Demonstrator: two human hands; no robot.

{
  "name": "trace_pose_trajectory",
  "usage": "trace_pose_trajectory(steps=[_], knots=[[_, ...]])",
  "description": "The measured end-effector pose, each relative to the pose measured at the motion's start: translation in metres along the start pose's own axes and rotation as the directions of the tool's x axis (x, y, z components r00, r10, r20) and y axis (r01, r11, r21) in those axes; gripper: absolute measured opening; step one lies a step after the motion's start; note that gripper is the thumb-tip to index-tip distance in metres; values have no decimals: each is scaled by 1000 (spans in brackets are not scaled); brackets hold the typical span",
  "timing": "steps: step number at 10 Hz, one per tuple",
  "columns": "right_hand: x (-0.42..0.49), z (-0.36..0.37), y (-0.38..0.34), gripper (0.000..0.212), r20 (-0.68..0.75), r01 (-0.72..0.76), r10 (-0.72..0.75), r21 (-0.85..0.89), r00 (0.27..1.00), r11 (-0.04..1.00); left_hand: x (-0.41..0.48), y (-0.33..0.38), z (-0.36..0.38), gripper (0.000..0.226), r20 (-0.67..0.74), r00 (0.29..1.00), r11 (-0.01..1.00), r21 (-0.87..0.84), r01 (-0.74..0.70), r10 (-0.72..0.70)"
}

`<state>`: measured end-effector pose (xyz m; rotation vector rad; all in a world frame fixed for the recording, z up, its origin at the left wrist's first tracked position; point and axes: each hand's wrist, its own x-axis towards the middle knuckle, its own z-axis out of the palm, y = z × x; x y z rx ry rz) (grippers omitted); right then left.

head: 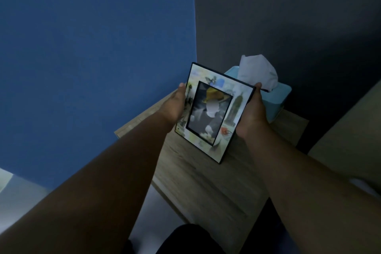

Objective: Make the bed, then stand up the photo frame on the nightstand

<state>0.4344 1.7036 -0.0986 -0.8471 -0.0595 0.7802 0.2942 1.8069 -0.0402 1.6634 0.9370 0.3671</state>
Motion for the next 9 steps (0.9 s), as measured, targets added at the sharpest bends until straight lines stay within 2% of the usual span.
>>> trace_pose_trajectory(steps=[2,5,7,8,9], knots=[[6,1,1,75,-37,-35,33,-70,999,997,2,-5,1,58,-11,999,999,21,-31,31],[2,2,1,70,-37,-42,40,-66,999,997,2,-13,-5,59,-23,999,999,35,-35,36],[-8,5,-6,68,-43,-53,51,-57,998,997,-4,-8,-5,57,50,999,1000,-4,-21,21],[-8,15,-22,58,-99,-38,26,-119,995,992,-10,5,-11,54,48,997,997,31,-68,67],[-2,44,-62,46,-214,-96,-4,-455,977,885,-2,22,-20,55,13,994,990,85,-110,109]])
